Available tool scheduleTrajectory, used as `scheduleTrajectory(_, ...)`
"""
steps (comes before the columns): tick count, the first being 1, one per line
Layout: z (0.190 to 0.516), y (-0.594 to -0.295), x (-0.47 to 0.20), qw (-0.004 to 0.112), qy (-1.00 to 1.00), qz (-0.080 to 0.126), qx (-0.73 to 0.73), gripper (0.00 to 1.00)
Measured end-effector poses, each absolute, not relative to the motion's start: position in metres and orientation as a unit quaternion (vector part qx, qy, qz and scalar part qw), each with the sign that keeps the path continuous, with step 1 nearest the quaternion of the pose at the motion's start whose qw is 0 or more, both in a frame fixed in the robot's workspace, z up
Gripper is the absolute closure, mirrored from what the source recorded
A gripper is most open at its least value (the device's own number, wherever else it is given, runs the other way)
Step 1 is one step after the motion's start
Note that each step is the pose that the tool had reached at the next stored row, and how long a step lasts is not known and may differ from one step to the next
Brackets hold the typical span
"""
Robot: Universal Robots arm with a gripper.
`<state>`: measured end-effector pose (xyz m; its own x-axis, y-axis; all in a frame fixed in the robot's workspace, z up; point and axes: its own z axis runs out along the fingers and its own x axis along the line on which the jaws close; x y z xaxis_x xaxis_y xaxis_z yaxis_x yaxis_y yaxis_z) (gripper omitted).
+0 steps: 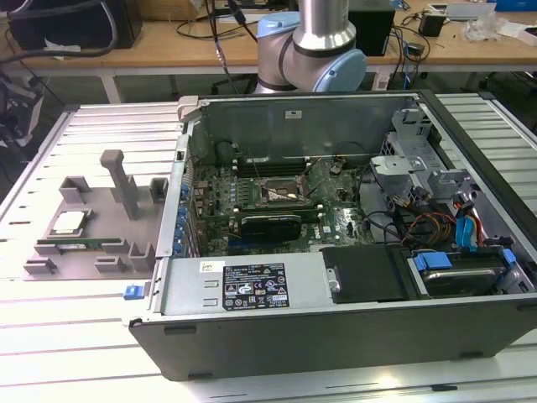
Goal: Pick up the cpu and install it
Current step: 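Reach for the cpu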
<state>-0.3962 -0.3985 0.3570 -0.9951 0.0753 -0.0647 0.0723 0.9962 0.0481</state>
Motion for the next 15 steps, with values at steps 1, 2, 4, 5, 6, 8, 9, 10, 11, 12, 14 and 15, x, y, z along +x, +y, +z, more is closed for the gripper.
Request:
scheduleTrajectory(1,0.355,-0.398,-0.396,0.033,0.999,0.023,0.037,0.89)
scheduleTrajectory(2,0.353,-0.398,-0.396,0.033,0.999,0.023,0.037,0.89)
scheduleTrajectory(4,0.349,-0.399,-0.396,0.033,0.999,0.023,0.037,0.89)
scheduleTrajectory(5,0.347,-0.399,-0.396,0.033,0.999,0.023,0.037,0.89)
scheduleTrajectory(6,0.345,-0.399,-0.396,0.033,0.999,0.023,0.037,0.89)
scheduleTrajectory(8,0.338,-0.399,-0.396,0.033,0.999,0.023,0.037,0.89)
scheduleTrajectory(9,0.336,-0.399,-0.396,0.033,0.999,0.023,0.037,0.89)
scheduleTrajectory(10,0.333,-0.398,-0.396,0.033,0.999,0.023,0.037,0.89)
scheduleTrajectory(11,0.329,-0.399,-0.396,0.033,0.999,0.023,0.037,0.89)
scheduleTrajectory(12,0.324,-0.399,-0.396,0.033,0.999,0.023,0.037,0.89)
scheduleTrajectory(14,0.320,-0.398,-0.396,0.033,0.999,0.023,0.037,0.89)
scheduleTrajectory(15,0.318,-0.398,-0.396,0.033,0.999,0.023,0.037,0.89)
